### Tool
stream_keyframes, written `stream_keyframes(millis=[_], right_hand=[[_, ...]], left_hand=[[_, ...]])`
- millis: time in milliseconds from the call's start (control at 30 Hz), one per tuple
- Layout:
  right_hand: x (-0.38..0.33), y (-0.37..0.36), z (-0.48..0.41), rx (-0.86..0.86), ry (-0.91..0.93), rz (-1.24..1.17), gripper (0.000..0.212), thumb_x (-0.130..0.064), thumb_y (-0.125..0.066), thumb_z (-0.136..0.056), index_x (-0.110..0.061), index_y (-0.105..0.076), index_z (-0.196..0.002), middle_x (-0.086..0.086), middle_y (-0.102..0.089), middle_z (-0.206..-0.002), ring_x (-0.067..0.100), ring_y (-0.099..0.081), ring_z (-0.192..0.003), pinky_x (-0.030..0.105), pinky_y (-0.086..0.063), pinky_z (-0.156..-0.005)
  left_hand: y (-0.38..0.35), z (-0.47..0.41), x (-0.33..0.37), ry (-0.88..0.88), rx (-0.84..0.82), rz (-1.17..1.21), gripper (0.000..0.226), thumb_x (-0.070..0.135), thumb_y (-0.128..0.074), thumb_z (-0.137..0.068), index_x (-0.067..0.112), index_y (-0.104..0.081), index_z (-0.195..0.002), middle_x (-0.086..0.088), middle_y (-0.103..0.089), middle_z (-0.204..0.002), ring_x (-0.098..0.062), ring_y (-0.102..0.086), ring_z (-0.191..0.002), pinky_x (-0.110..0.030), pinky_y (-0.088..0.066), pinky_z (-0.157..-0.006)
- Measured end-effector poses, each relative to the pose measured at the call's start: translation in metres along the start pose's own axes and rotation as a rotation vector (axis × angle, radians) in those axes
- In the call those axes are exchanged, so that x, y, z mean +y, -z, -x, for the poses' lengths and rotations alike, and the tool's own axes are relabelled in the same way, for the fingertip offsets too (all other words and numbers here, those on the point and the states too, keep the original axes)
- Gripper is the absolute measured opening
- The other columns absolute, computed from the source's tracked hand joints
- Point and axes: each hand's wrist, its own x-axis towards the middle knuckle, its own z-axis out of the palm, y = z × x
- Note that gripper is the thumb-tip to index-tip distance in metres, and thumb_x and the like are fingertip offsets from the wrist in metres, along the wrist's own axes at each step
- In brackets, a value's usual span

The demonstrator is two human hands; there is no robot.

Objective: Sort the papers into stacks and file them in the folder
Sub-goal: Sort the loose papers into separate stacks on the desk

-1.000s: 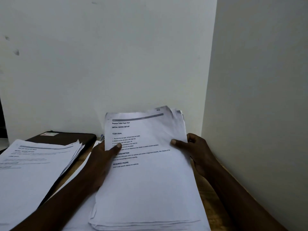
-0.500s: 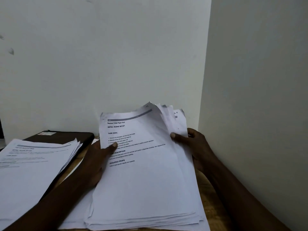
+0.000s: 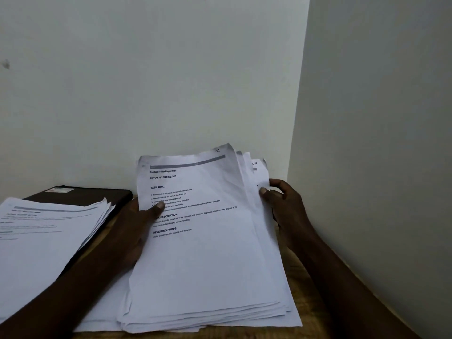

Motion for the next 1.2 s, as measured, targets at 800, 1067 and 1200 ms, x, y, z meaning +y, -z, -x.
stream_keyframes(millis=[800,1067,1200], right_hand=[[-0.004,-0.007,0.007,-0.022,-0.060,-0.133,0.025,-0.025,-0.070,-0.088,-0.019,-0.055,-0.069,0.008,-0.058,-0.083,0.022,-0.054,-0.081,0.038,-0.044,-0.075],[-0.016,-0.010,0.008,0.071,-0.169,-0.342,0.017,-0.013,-0.055,-0.098,-0.011,-0.050,-0.081,0.008,-0.061,-0.081,0.016,-0.059,-0.069,0.024,-0.053,-0.061],[-0.017,-0.010,0.008,0.095,-0.165,-0.324,0.016,-0.014,-0.055,-0.098,-0.012,-0.052,-0.083,0.006,-0.062,-0.084,0.016,-0.061,-0.073,0.027,-0.053,-0.067]], left_hand=[[0.000,0.004,0.003,0.020,-0.046,0.027,0.028,0.001,-0.047,-0.097,0.008,-0.062,-0.120,-0.011,-0.074,-0.112,-0.025,-0.074,-0.094,-0.036,-0.062,-0.068],[0.001,0.005,0.005,0.016,-0.038,0.036,0.033,0.001,-0.045,-0.099,0.008,-0.059,-0.128,-0.009,-0.074,-0.113,-0.025,-0.074,-0.094,-0.036,-0.062,-0.067],[0.002,0.004,0.004,0.008,-0.040,0.022,0.037,0.001,-0.045,-0.098,0.006,-0.055,-0.134,-0.012,-0.072,-0.117,-0.027,-0.073,-0.097,-0.038,-0.062,-0.070]])
